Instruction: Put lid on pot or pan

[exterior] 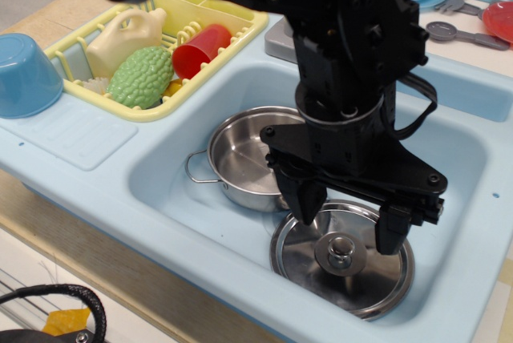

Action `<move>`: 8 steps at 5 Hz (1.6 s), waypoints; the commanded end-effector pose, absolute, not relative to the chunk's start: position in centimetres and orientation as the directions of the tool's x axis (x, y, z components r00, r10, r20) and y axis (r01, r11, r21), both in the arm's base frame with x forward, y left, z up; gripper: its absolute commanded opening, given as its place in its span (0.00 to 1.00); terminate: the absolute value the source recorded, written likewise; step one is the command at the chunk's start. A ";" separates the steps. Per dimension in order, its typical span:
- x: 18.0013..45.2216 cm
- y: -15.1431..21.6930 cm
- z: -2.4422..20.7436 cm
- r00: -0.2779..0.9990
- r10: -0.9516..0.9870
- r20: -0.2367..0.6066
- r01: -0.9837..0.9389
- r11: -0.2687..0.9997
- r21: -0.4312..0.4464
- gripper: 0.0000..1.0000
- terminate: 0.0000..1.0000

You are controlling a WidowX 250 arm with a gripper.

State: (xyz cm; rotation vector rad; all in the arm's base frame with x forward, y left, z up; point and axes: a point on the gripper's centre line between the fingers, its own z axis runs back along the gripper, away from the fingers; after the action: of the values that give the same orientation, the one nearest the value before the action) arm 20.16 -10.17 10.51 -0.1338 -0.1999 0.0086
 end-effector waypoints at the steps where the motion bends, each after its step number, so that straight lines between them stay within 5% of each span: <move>1: 20.2 -10.2 10.5 0.980 0.022 0.197 0.005 0.991 -0.133 1.00 0.00; 8: 21.7 -9.3 6.4 0.985 0.055 0.165 -0.024 0.983 -0.183 1.00 0.00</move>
State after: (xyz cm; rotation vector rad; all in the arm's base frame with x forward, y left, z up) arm 21.39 -9.21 5.95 -0.1821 -0.1534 0.0451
